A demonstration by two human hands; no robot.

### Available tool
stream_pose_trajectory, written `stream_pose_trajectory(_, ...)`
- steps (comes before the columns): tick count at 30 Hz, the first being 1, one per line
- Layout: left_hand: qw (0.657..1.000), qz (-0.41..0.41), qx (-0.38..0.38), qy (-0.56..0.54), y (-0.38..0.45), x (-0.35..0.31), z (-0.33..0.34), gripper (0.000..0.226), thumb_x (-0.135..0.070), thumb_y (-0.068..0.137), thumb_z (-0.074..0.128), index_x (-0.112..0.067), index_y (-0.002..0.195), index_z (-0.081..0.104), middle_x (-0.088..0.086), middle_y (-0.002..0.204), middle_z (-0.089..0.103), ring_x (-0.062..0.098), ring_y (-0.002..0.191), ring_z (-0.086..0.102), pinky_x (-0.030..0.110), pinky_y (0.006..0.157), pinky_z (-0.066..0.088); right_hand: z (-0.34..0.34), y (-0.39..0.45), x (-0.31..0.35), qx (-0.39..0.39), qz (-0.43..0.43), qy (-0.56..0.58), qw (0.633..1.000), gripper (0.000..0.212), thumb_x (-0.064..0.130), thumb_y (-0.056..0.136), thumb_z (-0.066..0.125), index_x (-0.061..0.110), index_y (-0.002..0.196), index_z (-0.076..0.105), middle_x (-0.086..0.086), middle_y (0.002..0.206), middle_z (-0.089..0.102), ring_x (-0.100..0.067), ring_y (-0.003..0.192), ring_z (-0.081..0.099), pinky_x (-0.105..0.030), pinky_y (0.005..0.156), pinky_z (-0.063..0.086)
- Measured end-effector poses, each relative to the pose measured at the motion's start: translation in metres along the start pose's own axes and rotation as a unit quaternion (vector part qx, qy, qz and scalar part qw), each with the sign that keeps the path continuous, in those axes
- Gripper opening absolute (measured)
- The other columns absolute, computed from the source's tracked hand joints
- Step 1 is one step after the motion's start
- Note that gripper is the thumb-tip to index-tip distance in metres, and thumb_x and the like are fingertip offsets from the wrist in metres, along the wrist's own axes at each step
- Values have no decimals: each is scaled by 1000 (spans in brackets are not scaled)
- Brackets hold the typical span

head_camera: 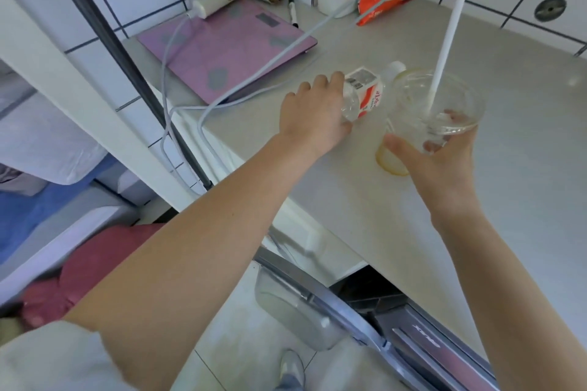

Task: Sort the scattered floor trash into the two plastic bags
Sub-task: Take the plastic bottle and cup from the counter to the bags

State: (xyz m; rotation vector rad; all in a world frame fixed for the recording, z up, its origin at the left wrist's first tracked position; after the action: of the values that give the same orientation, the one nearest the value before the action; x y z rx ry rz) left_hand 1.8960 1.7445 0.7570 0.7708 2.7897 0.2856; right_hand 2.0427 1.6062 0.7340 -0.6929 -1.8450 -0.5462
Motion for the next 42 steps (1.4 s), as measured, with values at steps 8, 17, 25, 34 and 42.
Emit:
stream_pose_trajectory(8, 942, -153, -64, -292, -79, 80, -41, 66, -47, 71, 71, -27, 127, 43, -9, 114, 61, 15, 99, 61, 37, 78, 54, 51, -47, 33, 83, -35, 51, 995, 76, 33, 65, 84, 29, 125, 37, 2, 127, 51, -9, 113, 54, -19, 86, 44)
stream_pose_trajectory(17, 796, -363, -175, -451, -231, 191, -57, 67, -39, 74, 76, -33, 132, 42, -22, 114, 58, 3, 96, 62, 34, 87, 55, 159, -141, 73, 255, -69, 47, 963, 77, 29, 68, 84, 34, 127, 36, 8, 129, 48, -5, 113, 55, -18, 90, 49)
stream_pose_trajectory(25, 724, -498, -237, -415, -397, 286, -53, 65, -35, 75, 78, -30, 131, 45, -18, 109, 64, -3, 94, 64, 21, 80, 52, 268, -263, 74, 403, -85, 39, 911, 77, 34, 62, 82, 36, 124, 38, 9, 126, 48, -7, 119, 51, -37, 100, 47)
stream_pose_trajectory(34, 640, -613, -241, -396, -587, 352, -9, 61, -36, 77, 76, -26, 130, 46, -10, 118, 60, 4, 93, 63, 18, 72, 51, 373, -430, 43, 558, -130, -39, 819, 67, 20, 69, 84, 51, 108, 40, 41, 104, 49, 24, 105, 45, 3, 83, 33)
stream_pose_trajectory(42, 519, -726, -251, -376, -765, 382, 61, 63, -43, 76, 76, -32, 128, 42, -15, 108, 61, 15, 99, 64, 45, 86, 54, 450, -569, -54, 651, -105, -128, 741, 80, 37, 65, 82, 37, 132, 37, 27, 123, 46, -3, 125, 41, -26, 108, 31)
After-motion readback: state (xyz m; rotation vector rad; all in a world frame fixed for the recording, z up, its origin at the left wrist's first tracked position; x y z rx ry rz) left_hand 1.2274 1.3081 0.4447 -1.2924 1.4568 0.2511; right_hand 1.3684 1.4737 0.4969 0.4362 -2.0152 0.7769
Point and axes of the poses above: each hand's wrist, its own y-axis towards the middle knuckle, its own z-axis out of the palm, x = y × z, the point moved 10 cm from there along y, towards the middle knuckle
